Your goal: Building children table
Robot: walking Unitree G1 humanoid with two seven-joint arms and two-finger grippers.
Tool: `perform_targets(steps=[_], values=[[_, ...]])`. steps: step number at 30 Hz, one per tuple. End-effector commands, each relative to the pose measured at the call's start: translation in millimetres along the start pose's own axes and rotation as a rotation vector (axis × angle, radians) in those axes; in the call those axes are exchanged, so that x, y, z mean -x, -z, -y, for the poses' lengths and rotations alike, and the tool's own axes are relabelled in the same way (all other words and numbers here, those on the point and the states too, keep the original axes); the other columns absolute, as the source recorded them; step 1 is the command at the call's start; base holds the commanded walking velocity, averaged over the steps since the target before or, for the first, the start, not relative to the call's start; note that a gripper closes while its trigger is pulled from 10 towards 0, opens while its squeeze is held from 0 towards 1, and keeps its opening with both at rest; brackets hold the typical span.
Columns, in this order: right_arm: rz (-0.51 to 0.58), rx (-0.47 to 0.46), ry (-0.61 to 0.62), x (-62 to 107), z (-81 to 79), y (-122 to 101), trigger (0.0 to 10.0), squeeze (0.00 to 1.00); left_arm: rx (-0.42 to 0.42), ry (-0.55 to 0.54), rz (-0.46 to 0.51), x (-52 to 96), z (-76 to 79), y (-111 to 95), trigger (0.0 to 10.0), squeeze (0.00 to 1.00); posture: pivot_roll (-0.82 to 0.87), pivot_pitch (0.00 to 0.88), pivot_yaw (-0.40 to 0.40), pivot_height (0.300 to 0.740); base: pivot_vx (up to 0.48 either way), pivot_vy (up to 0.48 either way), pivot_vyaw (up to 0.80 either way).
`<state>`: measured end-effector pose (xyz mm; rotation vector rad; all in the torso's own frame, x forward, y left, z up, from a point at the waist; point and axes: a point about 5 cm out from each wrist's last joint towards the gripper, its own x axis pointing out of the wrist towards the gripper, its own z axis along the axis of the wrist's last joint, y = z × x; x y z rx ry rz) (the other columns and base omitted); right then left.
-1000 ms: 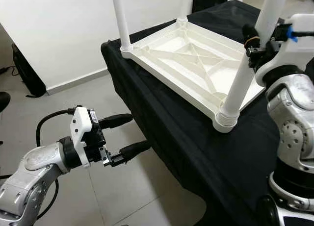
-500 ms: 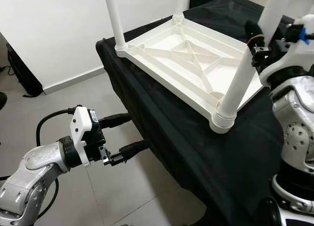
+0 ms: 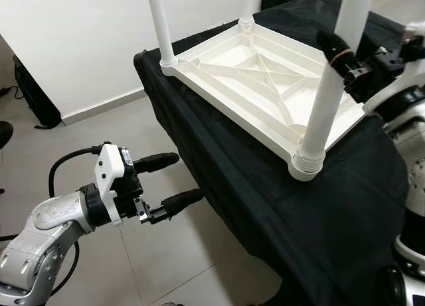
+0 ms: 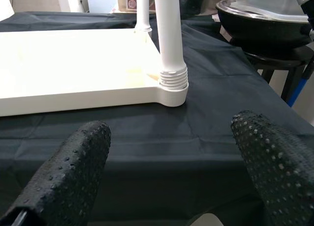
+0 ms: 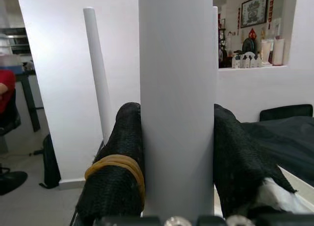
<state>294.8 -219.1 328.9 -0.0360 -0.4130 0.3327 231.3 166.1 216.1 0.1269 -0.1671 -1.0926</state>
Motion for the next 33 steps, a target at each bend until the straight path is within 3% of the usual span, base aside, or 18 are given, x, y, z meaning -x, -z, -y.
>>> perform_targets(steps=[1,2,3,7,11,19,22,24,33], values=[[-0.066,-0.091,0.041,7.4,7.2,22.0,10.0,0.00,0.004,0.009,-0.016,2.2,1.5,2.5,10.0,0.00,-0.06,0.185,0.050,0.740,0.000,0.000,0.00],[-0.066,-0.091,0.041,7.4,7.2,22.0,10.0,0.00,0.004,0.009,-0.016,2.2,1.5,2.5,10.0,0.00,-0.06,0.185,0.050,0.740,0.000,0.000,0.00],[-0.047,-0.155,0.055,11.3,8.2,25.9,10.0,0.00,0.004,0.010,-0.017,2.3,1.8,2.3,10.0,0.00,-0.05,0.186,0.053,0.740,0.000,0.000,0.00],[-0.010,-0.261,0.062,25.3,1.1,38.7,10.0,0.00,0.002,0.014,-0.016,1.8,1.9,0.8,10.0,0.00,-0.05,0.187,0.057,0.740,0.000,0.000,0.00],[-0.012,-0.263,0.056,27.9,-1.8,41.6,10.0,0.00,0.001,0.015,-0.017,1.8,1.8,0.4,10.0,0.00,-0.05,0.185,0.060,0.740,0.000,0.000,0.00],[-0.027,-0.175,-0.062,29.4,-20.1,43.9,10.0,0.00,-0.007,0.019,-0.017,1.0,0.3,-2.8,10.0,0.00,-0.04,0.186,0.065,0.740,0.000,0.000,0.00],[-0.056,-0.096,-0.137,26.8,-32.2,42.3,10.0,0.00,-0.006,0.019,-0.017,1.1,0.6,-2.6,10.0,0.00,-0.04,0.187,0.061,0.740,0.000,0.000,0.00],[-0.083,0.014,-0.223,26.0,-45.2,41.6,10.0,0.00,-0.005,0.019,-0.018,1.0,0.6,-2.4,10.0,0.00,-0.05,0.189,0.062,0.740,0.000,0.000,0.00],[-0.073,-0.005,-0.191,24.8,-44.4,40.9,10.0,0.00,-0.003,0.018,-0.018,0.9,0.3,-1.3,10.0,0.00,-0.05,0.193,0.058,0.740,0.000,0.000,0.00]])
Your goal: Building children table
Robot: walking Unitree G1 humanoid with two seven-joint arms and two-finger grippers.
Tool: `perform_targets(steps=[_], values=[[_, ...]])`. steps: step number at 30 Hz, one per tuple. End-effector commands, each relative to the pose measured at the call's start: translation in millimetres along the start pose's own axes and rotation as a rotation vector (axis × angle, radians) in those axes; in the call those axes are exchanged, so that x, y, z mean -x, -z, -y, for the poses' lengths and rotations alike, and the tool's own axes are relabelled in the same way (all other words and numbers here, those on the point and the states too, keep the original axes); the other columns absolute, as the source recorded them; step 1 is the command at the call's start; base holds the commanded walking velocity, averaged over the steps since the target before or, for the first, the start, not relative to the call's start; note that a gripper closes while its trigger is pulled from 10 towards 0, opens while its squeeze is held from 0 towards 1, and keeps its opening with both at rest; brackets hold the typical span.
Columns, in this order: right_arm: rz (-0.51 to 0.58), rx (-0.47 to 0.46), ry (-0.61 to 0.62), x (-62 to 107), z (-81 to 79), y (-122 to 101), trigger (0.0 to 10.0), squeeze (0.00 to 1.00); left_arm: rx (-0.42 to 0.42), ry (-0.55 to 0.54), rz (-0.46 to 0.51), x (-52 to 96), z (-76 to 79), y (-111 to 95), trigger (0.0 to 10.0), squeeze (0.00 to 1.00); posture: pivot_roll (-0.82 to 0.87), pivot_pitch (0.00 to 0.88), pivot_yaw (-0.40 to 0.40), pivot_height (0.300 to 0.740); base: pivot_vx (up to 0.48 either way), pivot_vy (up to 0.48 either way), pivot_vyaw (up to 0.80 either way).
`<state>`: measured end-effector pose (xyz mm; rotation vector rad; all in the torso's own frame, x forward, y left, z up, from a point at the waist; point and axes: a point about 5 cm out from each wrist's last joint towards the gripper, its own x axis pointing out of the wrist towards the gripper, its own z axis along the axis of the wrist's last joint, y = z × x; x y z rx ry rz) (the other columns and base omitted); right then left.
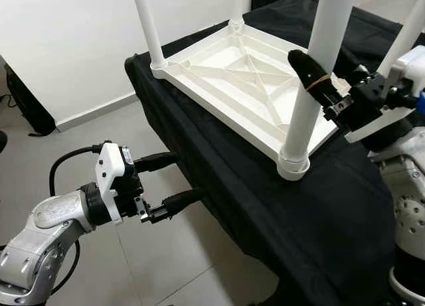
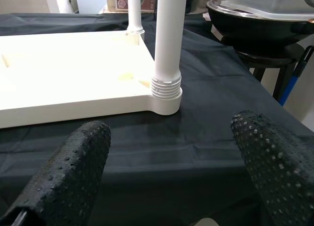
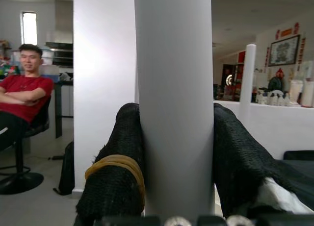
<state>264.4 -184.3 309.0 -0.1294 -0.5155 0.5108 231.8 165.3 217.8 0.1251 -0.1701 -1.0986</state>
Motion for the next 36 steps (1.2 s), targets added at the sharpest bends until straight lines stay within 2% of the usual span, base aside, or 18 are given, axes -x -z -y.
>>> perform_targets(steps=[1,6,9,17,36], values=[[-0.166,-0.090,0.020,6.6,-0.5,35.3,10.0,0.00,-0.003,0.012,-0.024,2.5,0.5,0.8,10.0,0.00,-0.05,0.193,0.058,0.740,0.000,0.000,0.00],[-0.190,-0.082,0.080,12.1,10.5,39.4,10.0,0.00,-0.003,0.010,-0.026,4.4,0.6,1.4,10.0,0.00,-0.05,0.191,0.058,0.740,0.000,0.000,0.00],[-0.190,-0.082,0.080,12.1,10.5,39.4,10.0,0.00,-0.003,0.010,-0.026,4.4,0.6,1.4,10.0,0.00,-0.05,0.191,0.058,0.740,0.000,0.000,0.00],[-0.184,-0.063,0.142,14.5,24.2,36.2,10.0,0.00,-0.006,0.014,-0.026,4.2,0.8,0.7,10.0,0.00,-0.05,0.192,0.064,0.740,0.000,0.000,0.00],[-0.184,-0.034,0.170,12.0,31.4,34.7,10.0,0.00,-0.012,0.013,-0.024,4.7,0.9,-1.7,10.0,0.00,-0.04,0.193,0.060,0.740,0.000,0.000,0.00]])
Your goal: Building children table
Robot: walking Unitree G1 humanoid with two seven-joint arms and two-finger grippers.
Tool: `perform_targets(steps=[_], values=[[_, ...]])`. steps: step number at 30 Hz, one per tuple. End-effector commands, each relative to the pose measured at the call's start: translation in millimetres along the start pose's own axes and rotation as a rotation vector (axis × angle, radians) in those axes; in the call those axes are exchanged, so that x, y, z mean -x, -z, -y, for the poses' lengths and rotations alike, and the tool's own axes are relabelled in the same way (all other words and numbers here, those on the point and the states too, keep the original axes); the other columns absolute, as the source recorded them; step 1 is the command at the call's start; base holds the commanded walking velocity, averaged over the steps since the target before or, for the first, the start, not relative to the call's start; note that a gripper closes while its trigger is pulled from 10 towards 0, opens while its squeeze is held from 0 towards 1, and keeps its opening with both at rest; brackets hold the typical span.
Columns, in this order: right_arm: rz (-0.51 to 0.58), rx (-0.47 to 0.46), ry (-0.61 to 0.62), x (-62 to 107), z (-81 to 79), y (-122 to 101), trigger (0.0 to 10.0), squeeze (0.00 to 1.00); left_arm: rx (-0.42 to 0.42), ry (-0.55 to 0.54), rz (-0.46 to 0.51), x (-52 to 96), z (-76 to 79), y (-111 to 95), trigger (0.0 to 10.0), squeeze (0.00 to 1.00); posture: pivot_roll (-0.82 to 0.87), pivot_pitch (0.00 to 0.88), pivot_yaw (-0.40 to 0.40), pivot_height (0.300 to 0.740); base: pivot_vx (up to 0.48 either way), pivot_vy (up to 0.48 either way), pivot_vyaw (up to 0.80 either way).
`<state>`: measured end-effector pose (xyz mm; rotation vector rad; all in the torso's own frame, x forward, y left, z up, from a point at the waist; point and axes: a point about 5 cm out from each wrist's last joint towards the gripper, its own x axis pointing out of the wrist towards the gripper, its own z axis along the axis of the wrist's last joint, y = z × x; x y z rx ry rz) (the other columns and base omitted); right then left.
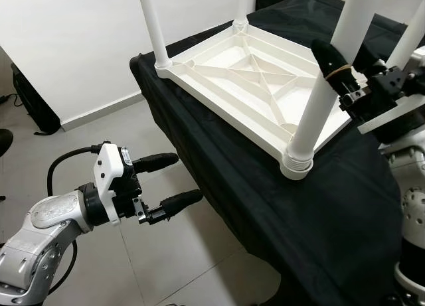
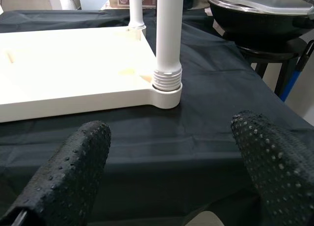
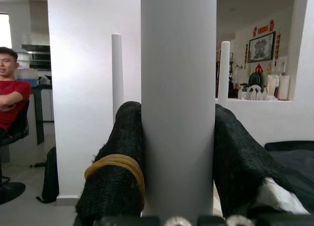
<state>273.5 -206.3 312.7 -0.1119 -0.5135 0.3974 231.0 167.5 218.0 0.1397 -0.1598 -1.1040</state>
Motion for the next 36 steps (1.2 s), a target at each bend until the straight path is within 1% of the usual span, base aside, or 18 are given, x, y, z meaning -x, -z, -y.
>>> perform_targets(steps=[1,8,18,22,25,29,36], values=[[-0.177,-0.035,0.056,8.3,8.1,33.6,10.0,0.00,-0.006,0.006,-0.010,2.4,1.3,-1.3,10.0,0.00,-0.04,0.193,0.060,0.740,0.000,0.000,0.00],[-0.177,-0.030,0.058,7.7,8.6,33.4,10.0,0.00,-0.005,0.005,-0.009,2.4,1.4,-1.6,10.0,0.00,-0.04,0.197,0.061,0.740,0.000,0.000,0.00],[-0.189,-0.073,0.046,9.3,-2.0,39.8,10.0,0.00,-0.004,0.005,-0.010,2.4,2.8,-1.7,10.0,0.00,-0.04,0.200,0.062,0.740,0.000,0.000,0.00],[-0.195,-0.100,0.088,14.7,-0.7,44.8,10.0,0.00,-0.006,0.006,-0.013,2.8,1.5,-1.8,10.0,0.00,-0.04,0.202,0.065,0.740,0.000,0.000,0.00],[-0.199,-0.102,0.096,16.7,-0.8,46.1,10.0,0.00,-0.005,0.006,-0.013,3.0,1.3,-1.9,10.0,0.00,-0.04,0.202,0.066,0.740,0.000,0.000,0.00],[-0.240,-0.131,0.096,28.2,-11.2,57.1,10.0,0.00,-0.003,0.008,-0.016,3.8,0.8,-2.0,10.0,0.00,-0.04,0.207,0.070,0.740,0.000,0.000,0.00],[-0.256,-0.130,0.085,31.6,-16.6,59.3,10.0,0.00,-0.006,0.010,-0.017,4.2,1.9,-3.4,10.0,0.00,-0.03,0.207,0.072,0.740,0.000,0.000,0.00]])
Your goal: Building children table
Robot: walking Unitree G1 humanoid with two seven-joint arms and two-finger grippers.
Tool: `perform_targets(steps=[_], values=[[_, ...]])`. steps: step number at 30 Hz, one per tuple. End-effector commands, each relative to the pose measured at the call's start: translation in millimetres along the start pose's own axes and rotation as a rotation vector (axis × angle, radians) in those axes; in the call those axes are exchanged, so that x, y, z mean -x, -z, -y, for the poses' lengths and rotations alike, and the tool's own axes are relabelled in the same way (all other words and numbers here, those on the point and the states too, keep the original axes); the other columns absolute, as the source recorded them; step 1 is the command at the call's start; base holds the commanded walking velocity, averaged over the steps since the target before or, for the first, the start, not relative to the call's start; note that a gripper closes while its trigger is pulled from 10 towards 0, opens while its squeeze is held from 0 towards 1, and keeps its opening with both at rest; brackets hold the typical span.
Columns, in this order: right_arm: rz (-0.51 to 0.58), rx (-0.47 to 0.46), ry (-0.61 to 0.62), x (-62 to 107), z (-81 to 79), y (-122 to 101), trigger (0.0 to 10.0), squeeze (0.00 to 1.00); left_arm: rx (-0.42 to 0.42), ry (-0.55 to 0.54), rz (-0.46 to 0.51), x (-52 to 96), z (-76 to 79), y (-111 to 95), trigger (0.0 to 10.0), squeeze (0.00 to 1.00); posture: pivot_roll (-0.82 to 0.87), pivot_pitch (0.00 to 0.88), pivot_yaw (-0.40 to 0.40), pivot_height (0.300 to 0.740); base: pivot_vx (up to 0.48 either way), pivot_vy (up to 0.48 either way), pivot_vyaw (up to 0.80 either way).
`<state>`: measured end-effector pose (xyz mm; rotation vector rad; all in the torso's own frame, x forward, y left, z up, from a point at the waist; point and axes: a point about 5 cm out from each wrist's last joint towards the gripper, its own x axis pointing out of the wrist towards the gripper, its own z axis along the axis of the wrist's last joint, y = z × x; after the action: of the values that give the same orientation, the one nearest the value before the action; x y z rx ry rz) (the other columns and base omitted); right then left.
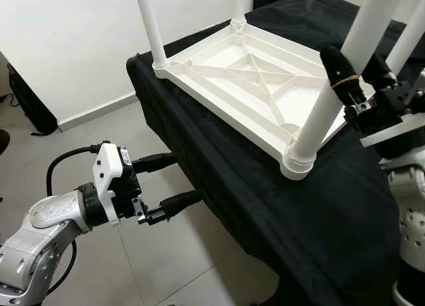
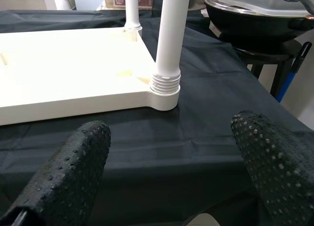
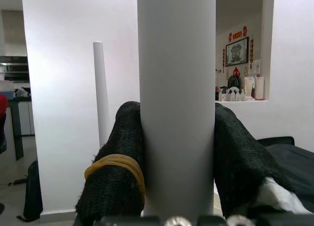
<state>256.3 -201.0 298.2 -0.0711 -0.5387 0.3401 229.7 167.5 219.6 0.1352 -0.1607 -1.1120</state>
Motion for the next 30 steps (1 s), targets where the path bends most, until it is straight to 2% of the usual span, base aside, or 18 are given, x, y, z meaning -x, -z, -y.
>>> perform_targets(steps=[1,13,22,30], values=[[-0.288,-0.101,0.023,14.9,-1.0,55.0,10.0,0.00,-0.010,0.002,-0.021,3.7,1.2,-1.8,10.0,0.00,-0.03,0.208,0.070,0.740,0.000,0.000,0.00],[-0.341,-0.043,-0.008,6.9,-5.7,56.1,10.0,0.00,-0.001,0.002,-0.015,1.1,4.3,-0.1,10.0,0.00,-0.04,0.218,0.057,0.740,0.000,0.000,0.00],[-0.373,-0.034,0.001,9.4,-4.6,60.0,10.0,0.00,0.003,0.002,-0.015,2.0,5.7,-0.1,10.0,0.00,-0.05,0.223,0.056,0.740,0.000,0.000,0.00],[-0.418,-0.035,0.071,13.1,4.4,69.2,10.0,0.00,0.005,0.002,-0.019,3.7,6.7,-0.2,10.0,0.00,-0.04,0.229,0.058,0.740,0.000,0.000,0.00]])
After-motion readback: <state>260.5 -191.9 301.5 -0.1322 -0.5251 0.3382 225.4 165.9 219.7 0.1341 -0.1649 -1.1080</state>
